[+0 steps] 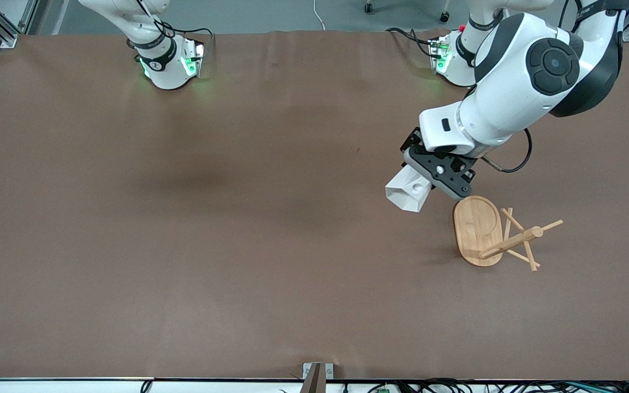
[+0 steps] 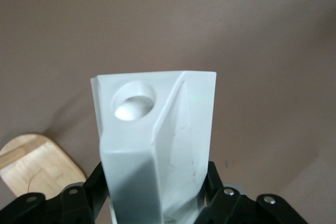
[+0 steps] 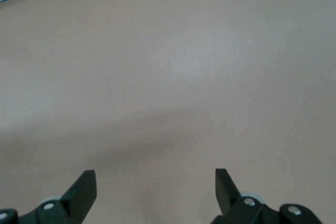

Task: Hang cup on rack
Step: 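Carry the cup with the left gripper over the wooden rack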

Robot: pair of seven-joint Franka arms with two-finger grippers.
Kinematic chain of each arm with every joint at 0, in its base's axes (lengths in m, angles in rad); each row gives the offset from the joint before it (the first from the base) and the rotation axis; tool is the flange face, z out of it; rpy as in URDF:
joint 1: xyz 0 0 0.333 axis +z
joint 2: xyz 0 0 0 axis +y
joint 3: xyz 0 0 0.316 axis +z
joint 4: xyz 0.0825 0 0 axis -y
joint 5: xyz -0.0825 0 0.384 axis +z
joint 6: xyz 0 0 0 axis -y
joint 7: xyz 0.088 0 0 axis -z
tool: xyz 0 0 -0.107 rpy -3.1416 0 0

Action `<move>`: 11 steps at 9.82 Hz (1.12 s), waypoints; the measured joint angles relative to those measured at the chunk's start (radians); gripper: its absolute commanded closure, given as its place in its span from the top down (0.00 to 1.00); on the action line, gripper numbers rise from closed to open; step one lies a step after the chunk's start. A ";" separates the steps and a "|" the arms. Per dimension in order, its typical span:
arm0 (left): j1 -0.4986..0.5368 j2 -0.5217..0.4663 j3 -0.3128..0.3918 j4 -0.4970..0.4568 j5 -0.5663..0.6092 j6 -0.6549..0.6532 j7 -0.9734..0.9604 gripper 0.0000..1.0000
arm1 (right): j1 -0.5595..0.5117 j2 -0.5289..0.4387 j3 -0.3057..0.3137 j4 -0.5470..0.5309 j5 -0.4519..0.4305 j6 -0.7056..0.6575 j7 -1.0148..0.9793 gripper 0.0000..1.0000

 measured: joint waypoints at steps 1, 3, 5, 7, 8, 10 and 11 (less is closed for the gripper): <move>0.000 -0.040 0.019 -0.082 0.000 0.047 -0.003 0.01 | 0.000 0.003 0.007 0.000 0.000 -0.004 0.002 1.00; 0.002 -0.097 0.089 -0.224 0.000 0.132 0.000 0.01 | -0.001 0.001 0.021 0.006 0.000 -0.016 0.004 1.00; 0.005 -0.110 0.138 -0.293 0.000 0.172 0.009 0.01 | -0.004 0.001 0.022 0.009 0.000 -0.031 0.004 1.00; 0.005 -0.106 0.155 -0.350 0.000 0.241 0.034 0.01 | -0.004 0.001 0.026 0.009 -0.008 -0.035 0.004 1.00; 0.005 -0.099 0.165 -0.369 0.000 0.257 0.072 0.01 | -0.004 0.001 0.029 0.010 -0.029 -0.041 0.004 1.00; 0.006 -0.084 0.191 -0.377 -0.004 0.267 0.133 0.01 | -0.004 0.000 0.033 0.029 -0.047 -0.074 0.005 1.00; 0.006 -0.081 0.194 -0.377 -0.004 0.270 0.136 0.01 | -0.004 0.000 0.035 0.039 -0.047 -0.079 0.006 1.00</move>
